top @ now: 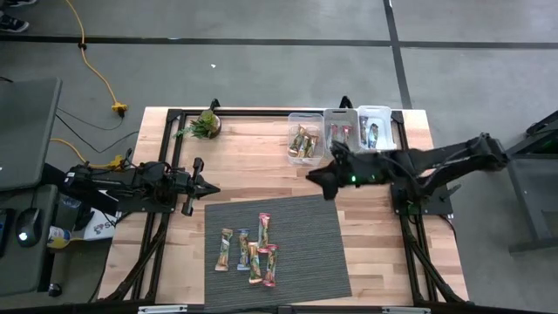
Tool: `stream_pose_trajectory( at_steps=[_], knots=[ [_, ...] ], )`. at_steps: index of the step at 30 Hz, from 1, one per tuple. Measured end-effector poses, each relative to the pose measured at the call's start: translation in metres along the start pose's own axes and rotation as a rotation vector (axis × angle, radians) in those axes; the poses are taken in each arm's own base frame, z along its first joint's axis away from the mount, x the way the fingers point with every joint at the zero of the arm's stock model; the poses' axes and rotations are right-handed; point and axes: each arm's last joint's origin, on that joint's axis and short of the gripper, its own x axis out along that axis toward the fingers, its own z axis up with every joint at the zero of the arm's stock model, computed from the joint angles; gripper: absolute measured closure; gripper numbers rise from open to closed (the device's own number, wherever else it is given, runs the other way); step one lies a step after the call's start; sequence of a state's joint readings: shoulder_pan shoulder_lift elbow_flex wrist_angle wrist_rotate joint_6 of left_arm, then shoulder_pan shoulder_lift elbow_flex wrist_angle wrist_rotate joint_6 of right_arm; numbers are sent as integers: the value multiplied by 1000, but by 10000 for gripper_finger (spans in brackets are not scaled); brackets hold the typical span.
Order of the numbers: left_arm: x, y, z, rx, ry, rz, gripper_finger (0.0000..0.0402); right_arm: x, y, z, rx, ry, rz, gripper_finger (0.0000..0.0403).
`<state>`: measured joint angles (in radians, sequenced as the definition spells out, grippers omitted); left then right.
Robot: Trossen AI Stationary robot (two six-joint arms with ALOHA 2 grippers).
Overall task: Pick and place Granola Bars by type
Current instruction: Put the red granola bar into the gray bin
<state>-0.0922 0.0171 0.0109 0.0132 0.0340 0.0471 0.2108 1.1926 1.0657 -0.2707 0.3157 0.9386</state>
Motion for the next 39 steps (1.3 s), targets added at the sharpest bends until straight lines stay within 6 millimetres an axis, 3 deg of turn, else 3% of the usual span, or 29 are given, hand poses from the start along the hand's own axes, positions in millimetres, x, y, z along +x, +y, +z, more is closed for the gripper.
stream_pose_trajectory(
  at_steps=[7,14,22,31,39],
  knots=[
    [0,0,0,0,0,0,401,11,37,-41,9,-74,123,274],
    [0,0,0,0,0,0,401,38,68,-91,60,-115,291,274],
    [0,0,0,0,0,0,401,74,115,-133,29,-95,273,274],
    [0,0,0,0,0,0,401,107,165,-128,55,-19,54,274],
    [0,0,0,0,0,0,401,122,184,-117,176,27,-32,274]
  ],
)
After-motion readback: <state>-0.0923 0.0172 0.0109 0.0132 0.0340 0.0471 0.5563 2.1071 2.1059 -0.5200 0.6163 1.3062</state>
